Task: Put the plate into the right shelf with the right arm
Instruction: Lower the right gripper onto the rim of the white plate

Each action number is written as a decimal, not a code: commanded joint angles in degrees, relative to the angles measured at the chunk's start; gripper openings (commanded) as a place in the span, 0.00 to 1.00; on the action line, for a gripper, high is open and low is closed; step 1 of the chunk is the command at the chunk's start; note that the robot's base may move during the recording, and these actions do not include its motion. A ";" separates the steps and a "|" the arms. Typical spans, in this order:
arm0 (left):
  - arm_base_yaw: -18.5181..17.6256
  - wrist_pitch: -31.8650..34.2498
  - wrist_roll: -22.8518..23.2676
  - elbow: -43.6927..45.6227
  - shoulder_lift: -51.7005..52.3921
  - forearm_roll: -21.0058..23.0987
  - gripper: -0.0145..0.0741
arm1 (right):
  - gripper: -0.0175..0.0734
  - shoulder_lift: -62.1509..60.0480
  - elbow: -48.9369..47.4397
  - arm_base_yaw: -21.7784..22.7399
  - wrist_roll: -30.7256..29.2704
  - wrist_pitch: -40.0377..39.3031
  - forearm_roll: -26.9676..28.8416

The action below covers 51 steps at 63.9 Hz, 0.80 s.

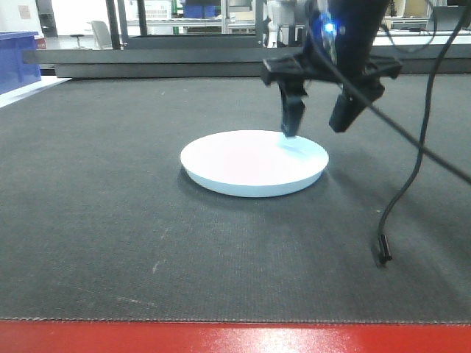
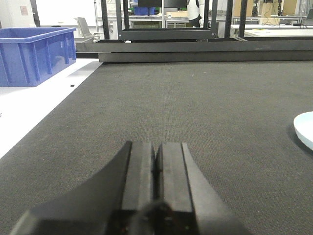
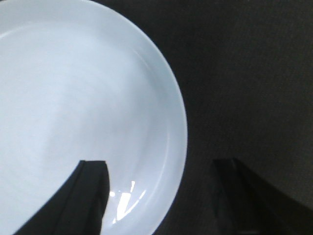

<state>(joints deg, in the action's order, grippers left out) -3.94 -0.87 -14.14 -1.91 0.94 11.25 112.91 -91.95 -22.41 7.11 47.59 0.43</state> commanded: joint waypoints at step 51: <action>-0.43 4.83 0.14 -0.48 0.60 0.12 0.11 | 0.26 1.52 -2.16 0.21 0.09 -4.23 -3.57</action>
<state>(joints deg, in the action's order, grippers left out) -3.94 -0.87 -14.14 -1.91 0.94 11.25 117.65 -92.62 -22.31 7.90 44.22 -1.89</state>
